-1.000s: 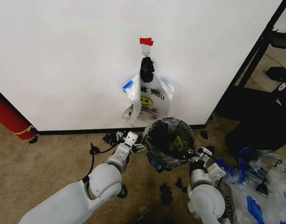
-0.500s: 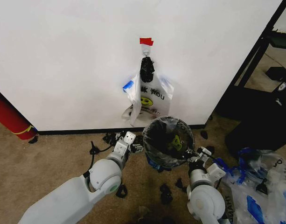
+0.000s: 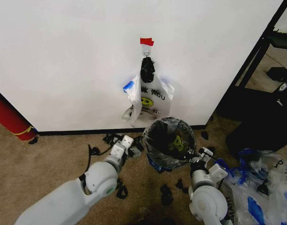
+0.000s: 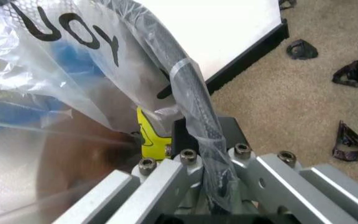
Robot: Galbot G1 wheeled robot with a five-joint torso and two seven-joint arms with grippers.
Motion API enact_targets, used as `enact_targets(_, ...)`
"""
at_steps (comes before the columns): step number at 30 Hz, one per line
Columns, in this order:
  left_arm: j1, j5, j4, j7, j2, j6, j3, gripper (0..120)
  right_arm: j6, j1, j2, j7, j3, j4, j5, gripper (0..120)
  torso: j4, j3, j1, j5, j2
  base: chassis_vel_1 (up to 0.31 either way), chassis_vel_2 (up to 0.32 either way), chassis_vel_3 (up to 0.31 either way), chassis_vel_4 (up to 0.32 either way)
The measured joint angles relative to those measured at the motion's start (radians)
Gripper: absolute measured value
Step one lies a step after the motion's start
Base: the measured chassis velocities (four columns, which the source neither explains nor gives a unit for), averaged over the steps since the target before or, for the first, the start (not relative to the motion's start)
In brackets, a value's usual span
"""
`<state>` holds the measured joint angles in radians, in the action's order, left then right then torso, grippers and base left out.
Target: Pick up the garbage bag from the wall and place it over the trash bin.
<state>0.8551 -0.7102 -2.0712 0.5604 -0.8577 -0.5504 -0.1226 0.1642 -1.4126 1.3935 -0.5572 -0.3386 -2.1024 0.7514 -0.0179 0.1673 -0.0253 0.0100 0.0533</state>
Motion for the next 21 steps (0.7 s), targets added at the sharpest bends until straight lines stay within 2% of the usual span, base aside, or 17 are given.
enact_targets(2, -0.001, -0.04, -0.003, 0.005, 0.0, 0.022, 0.019, 98, 0.0, 0.0, -0.001, 0.0, 0.0, 0.0, 0.0, 0, -0.0001, 0.0, 0.0, 0.0, 0.0, 0.0, 0.0, 0.0, 0.0)
enact_targets(4, -0.008, -0.138, -0.005, 0.011, -0.003, 0.066, 0.054, 98, 0.0, 0.0, -0.003, 0.0, 0.0, 0.0, 0.001, 0, -0.0001, 0.0, 0.0, 0.0, 0.0, 0.0, 0.0, 0.0, 0.0)
enact_targets(9, -0.014, -0.273, -0.021, -0.055, -0.004, 0.149, 0.075, 99, 0.001, 0.001, -0.003, -0.001, 0.003, 0.0, 0.001, 0, -0.0002, 0.0, 0.0, 0.0, 0.0, 0.0, 0.0, 0.0, 0.0)
enact_targets(15, -0.019, -0.291, -0.021, -0.113, -0.009, 0.166, 0.037, 99, 0.001, -0.001, -0.001, -0.001, 0.005, -0.007, 0.0, 0, -0.0002, 0.0, 0.0, 0.0, 0.0, 0.0, 0.0, 0.0, 0.0)
enact_targets(21, -0.03, -0.288, -0.006, -0.126, -0.015, 0.155, 0.013, 100, 0.001, -0.008, 0.0, -0.001, 0.0, -0.011, -0.002, 0, -0.0002, 0.0, 0.0, 0.0, 0.0, 0.0, 0.0, 0.0, 0.0)
